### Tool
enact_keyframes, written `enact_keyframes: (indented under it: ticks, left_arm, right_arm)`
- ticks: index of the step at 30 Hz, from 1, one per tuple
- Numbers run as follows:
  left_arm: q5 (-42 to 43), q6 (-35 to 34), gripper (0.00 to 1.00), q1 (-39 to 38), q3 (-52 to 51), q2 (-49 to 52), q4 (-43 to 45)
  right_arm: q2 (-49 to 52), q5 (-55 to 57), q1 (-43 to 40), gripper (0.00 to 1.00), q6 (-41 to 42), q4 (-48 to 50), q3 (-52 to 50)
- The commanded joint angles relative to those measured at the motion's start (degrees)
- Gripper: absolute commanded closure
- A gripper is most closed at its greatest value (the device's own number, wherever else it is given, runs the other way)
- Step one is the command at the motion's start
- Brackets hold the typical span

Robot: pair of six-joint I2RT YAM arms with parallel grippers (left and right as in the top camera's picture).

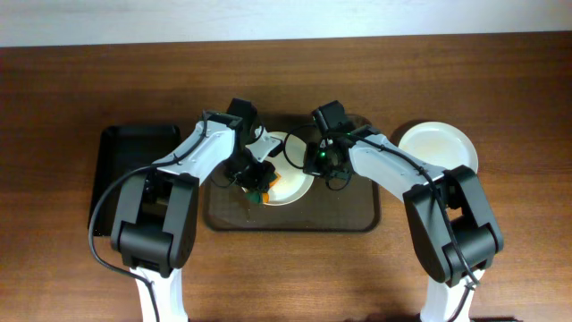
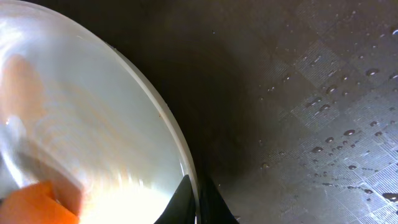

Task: Clean dirty plates on tray and stack at the side
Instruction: 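Scrub the third plate with the sponge in the left gripper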

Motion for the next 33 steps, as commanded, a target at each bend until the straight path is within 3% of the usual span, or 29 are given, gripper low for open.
enact_keyframes:
  ticks: [1,5,7,10,13,16,19,21,22,23,25,27,29,31,33]
  left_arm:
    - [6.08,5.25,1.0,-0.09,-2.23,3.15,1.68]
    - [0.81,5.77,1.0,-0.04,-2.23,3.17,10.82]
    - [-8.07,-1.79,1.0,-0.04,-2.23,3.17,17.62]
    - [-17.92,-6.08,1.0,-0.04,-2.23,3.37,23.58]
    - [-28.24,-13.44,1.0,-0.04,-2.23,5.03,23.32]
    - [-30.05,-19.06,1.0,-0.02,-2.23,5.57,14.38]
    - [-23.15,-18.01,1.0,1.03,-2.23,5.57,6.58]
    - [-7.72,-8.33,1.0,3.5,-2.23,5.57,6.67]
    - [3.93,1.31,1.0,4.59,-2.23,5.57,6.29]
    - [8.61,6.8,1.0,4.46,-2.23,5.57,5.01]
    - [8.81,8.98,1.0,2.73,-2.23,5.57,3.93]
    - [4.35,6.12,1.0,1.36,-2.23,5.57,6.36]
    - [-3.52,-5.42,1.0,1.14,-2.23,5.62,14.32]
    - [-10.67,-10.25,1.0,1.22,-2.23,5.62,24.11]
    - [-25.18,-14.25,1.0,1.22,-2.23,5.62,31.5]
  right_arm:
    - [0.85,0.28,0.28,0.96,0.09,0.09,-0.44]
    - [0.85,0.11,0.31,0.96,0.11,0.09,-0.44]
    - [0.85,0.11,0.31,0.96,0.11,0.07,-0.44]
    - [0.85,0.13,0.28,0.96,0.11,0.07,-0.44]
    - [0.85,0.13,0.28,0.96,0.09,0.04,-0.44]
    - [0.85,-0.85,0.28,0.96,0.09,-0.04,-0.44]
    - [0.98,-7.72,0.24,0.96,0.09,-0.11,-2.03]
    - [1.97,-10.36,0.22,0.96,-0.11,-0.07,-2.36]
    - [2.99,-13.07,0.17,0.96,-0.35,0.76,-2.36]
    - [3.65,-14.23,0.2,0.96,-0.33,1.33,-2.36]
    - [3.74,-14.19,0.2,0.96,-0.35,1.62,-2.36]
    - [3.76,-14.21,0.24,0.96,-0.35,1.6,-2.36]
    - [3.74,-14.21,0.24,0.96,-0.35,1.57,-2.36]
    - [3.74,-14.19,0.24,0.96,-0.35,1.53,-2.36]
    - [3.76,-14.14,0.24,0.96,-0.35,1.55,-2.36]
